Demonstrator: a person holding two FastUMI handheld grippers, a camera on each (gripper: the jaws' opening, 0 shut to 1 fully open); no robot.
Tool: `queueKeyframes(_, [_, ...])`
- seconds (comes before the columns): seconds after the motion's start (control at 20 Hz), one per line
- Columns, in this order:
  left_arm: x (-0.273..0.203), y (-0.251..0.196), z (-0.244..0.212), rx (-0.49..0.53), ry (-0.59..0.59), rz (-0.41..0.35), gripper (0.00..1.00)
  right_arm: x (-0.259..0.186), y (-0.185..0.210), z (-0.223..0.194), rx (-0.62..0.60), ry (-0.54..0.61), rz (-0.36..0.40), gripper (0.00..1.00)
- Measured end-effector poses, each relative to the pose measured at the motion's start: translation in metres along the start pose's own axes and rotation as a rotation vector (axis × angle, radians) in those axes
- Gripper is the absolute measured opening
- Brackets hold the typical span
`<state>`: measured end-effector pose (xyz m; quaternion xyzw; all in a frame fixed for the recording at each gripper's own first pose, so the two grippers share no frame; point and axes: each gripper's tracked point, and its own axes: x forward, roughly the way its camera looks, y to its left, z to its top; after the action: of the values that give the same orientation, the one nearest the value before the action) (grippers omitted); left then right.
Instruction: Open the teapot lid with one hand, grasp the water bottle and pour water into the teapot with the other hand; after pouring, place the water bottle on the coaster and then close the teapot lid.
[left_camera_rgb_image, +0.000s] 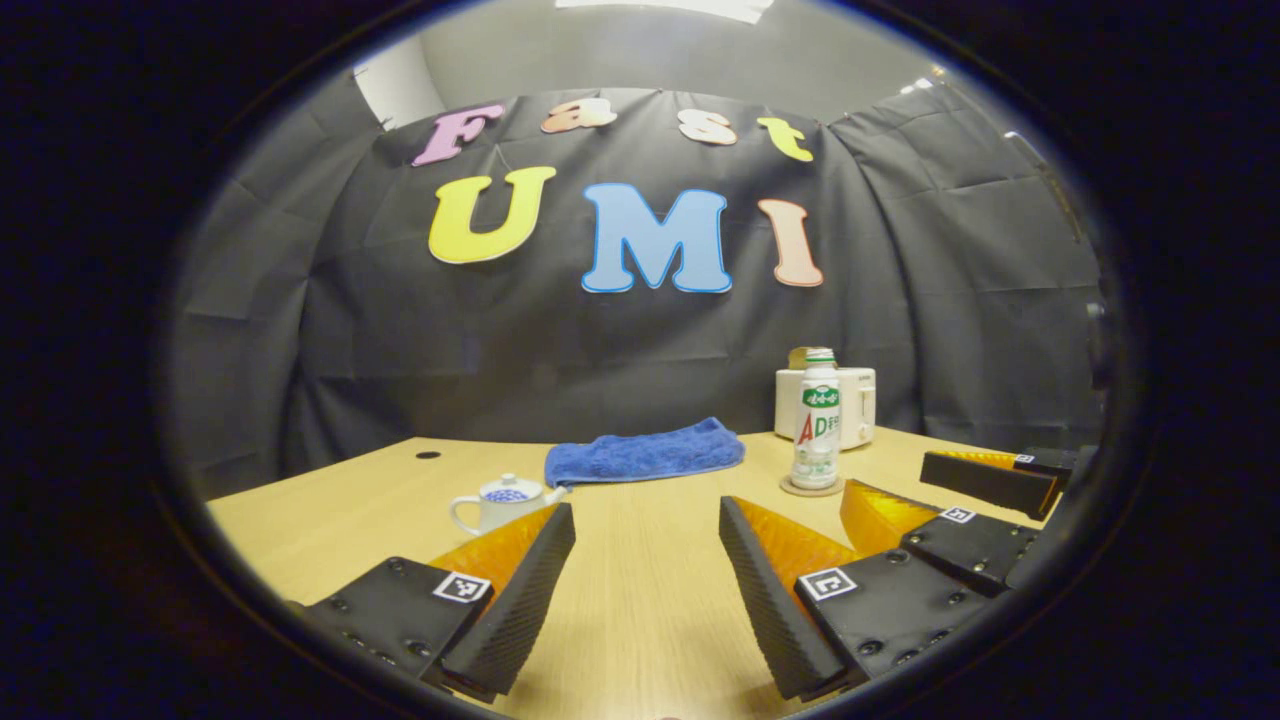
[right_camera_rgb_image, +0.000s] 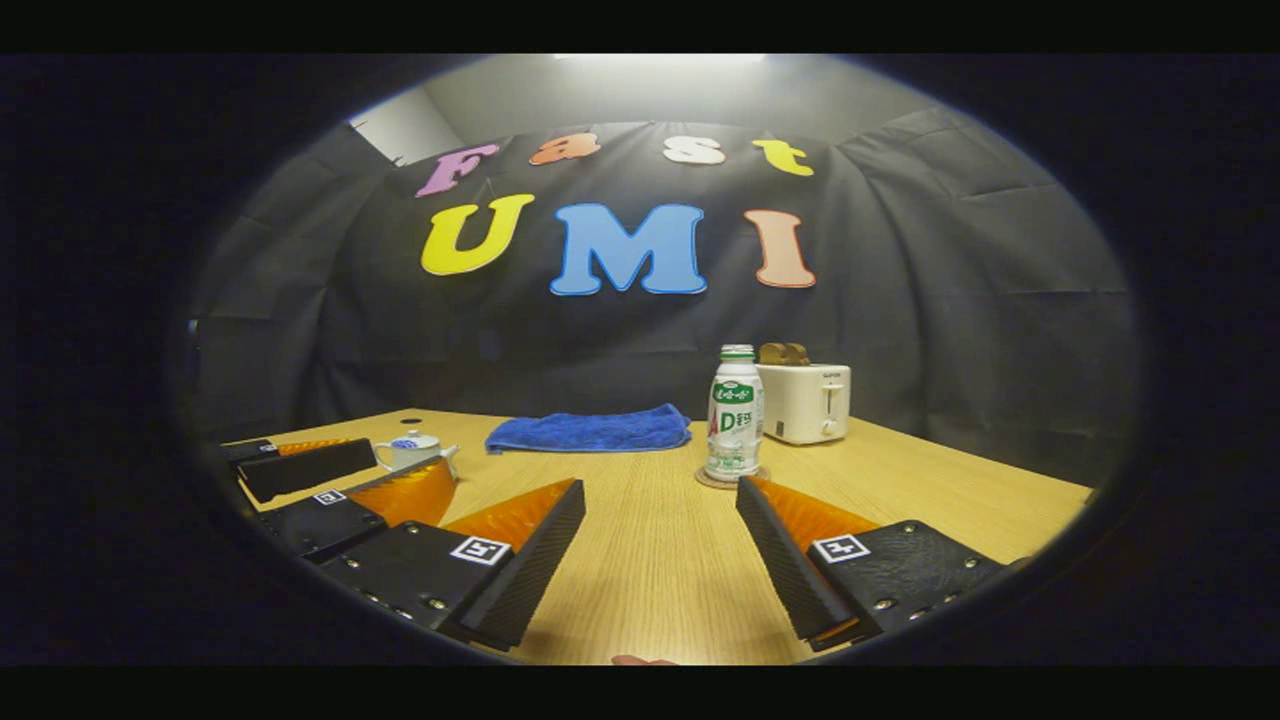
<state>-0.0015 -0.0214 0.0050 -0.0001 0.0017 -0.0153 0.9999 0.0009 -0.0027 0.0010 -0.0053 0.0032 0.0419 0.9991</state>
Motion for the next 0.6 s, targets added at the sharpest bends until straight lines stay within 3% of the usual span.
queueKeyframes(0.6, [0.003, -0.0011, -0.0003, 0.001, -0.002, -0.025, 1.0, 0.0027, -0.0034, -0.0009, 0.004, 0.0, -0.011, 0.94])
